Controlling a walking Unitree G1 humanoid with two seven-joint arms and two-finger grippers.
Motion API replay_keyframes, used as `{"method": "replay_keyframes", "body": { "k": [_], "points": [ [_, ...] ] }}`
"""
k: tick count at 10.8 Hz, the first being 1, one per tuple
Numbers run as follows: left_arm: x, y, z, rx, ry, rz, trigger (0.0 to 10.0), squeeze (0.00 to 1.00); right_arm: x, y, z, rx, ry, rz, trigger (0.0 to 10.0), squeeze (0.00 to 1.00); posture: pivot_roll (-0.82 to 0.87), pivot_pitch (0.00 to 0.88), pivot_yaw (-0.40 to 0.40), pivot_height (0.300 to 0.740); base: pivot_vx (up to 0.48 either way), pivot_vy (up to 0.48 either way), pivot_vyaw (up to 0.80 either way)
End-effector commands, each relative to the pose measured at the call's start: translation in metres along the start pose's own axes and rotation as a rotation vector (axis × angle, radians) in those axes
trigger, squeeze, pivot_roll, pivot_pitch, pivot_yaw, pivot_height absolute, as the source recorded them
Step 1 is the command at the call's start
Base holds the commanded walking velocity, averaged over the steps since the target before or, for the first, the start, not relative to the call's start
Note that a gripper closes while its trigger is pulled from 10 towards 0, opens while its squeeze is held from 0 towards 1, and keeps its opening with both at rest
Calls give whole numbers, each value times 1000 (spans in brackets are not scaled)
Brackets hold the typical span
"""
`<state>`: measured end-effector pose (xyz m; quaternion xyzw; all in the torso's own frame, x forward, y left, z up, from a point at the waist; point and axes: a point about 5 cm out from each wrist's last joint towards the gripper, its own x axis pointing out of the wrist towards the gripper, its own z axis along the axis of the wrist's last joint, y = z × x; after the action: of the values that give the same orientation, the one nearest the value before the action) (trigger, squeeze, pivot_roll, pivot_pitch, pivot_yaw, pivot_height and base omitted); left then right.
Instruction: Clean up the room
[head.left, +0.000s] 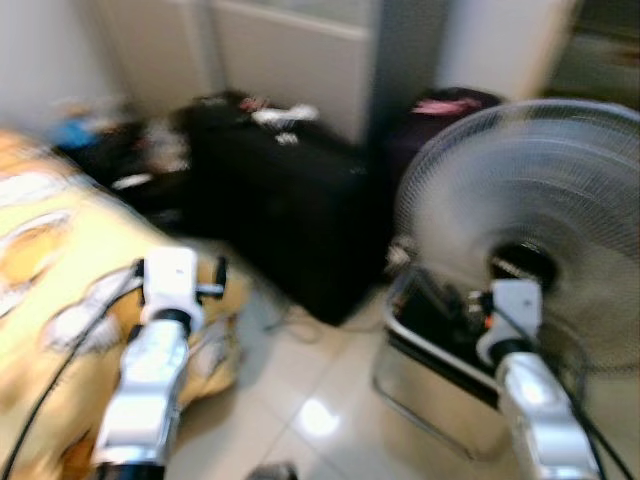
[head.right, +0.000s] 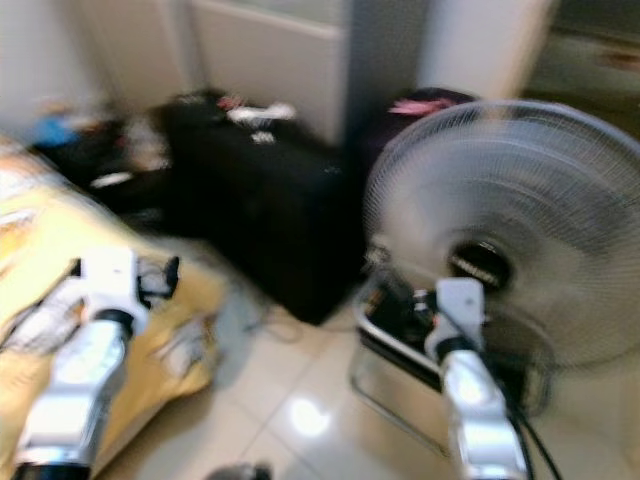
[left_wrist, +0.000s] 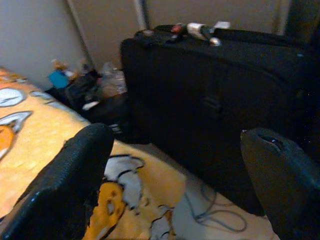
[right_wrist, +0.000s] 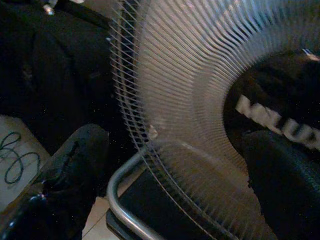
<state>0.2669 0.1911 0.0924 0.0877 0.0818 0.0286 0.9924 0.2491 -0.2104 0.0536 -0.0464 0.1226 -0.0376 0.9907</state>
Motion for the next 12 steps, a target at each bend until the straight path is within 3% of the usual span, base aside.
{"method": "replay_keyframes", "body": {
  "k": [1, 3, 4, 5, 6, 7, 8, 9, 11, 12],
  "points": [
    [3, 0, 5, 7, -20, -46, 10000, 1000, 5, 8, 8, 3, -29, 26, 10000, 1000, -84, 0, -5, 740, 0, 0, 800],
    [5, 4, 12, -20, -37, -46, 10000, 1000, 11, 17, 20, 0, -79, 64, 10000, 1000, -85, 0, -2, 740, 0, 0, 800],
    [5, 3, 10, -23, -23, -50, 10000, 902, 10, 19, 20, 2, -76, 73, 10000, 1000, -84, 0, -5, 740, 0, 0, 800],
    [4, 1, 8, 4, -25, -43, 10000, 0, 8, 20, 16, 8, -61, 73, 10000, 1000, -77, 0, -10, 740, 0, 0, 800],
    [3, 2, 7, 11, -26, -33, 10000, 0, 8, 20, 14, 9, -50, 50, 10000, 1000, -79, 0, -8, 740, 0, 0, 0],
    [2, 2, 6, -1, -14, -38, 10000, 0, 12, 15, 7, -57, 17, -45, 10000, 1000, -82, 0, -4, 740, 0, 0, 0],
    [1, 3, 6, 2, -13, -37, 10000, 0, 12, 16, 7, -60, 18, -32, 10000, 1000, -83, 0, -4, 740, 0, 0, 0],
    [3, 7, 8, 33, -7, -21, 10000, 0, 13, 24, 12, 61, -50, -32, 10000, 0, -54, 0, -12, 740, 0, 352, 0],
    [3, 8, 11, 41, -9, -39, 10000, 0, 13, 26, 9, 159, -16, -74, 10000, 0, -54, 0, -6, 740, 0, 302, 0],
    [2, 8, 12, 59, -15, -52, 10000, 0, 12, 31, 12, 243, -18, 15, 10000, 0, -52, 0, 3, 740, 0, 285, 0]
  ]
}}
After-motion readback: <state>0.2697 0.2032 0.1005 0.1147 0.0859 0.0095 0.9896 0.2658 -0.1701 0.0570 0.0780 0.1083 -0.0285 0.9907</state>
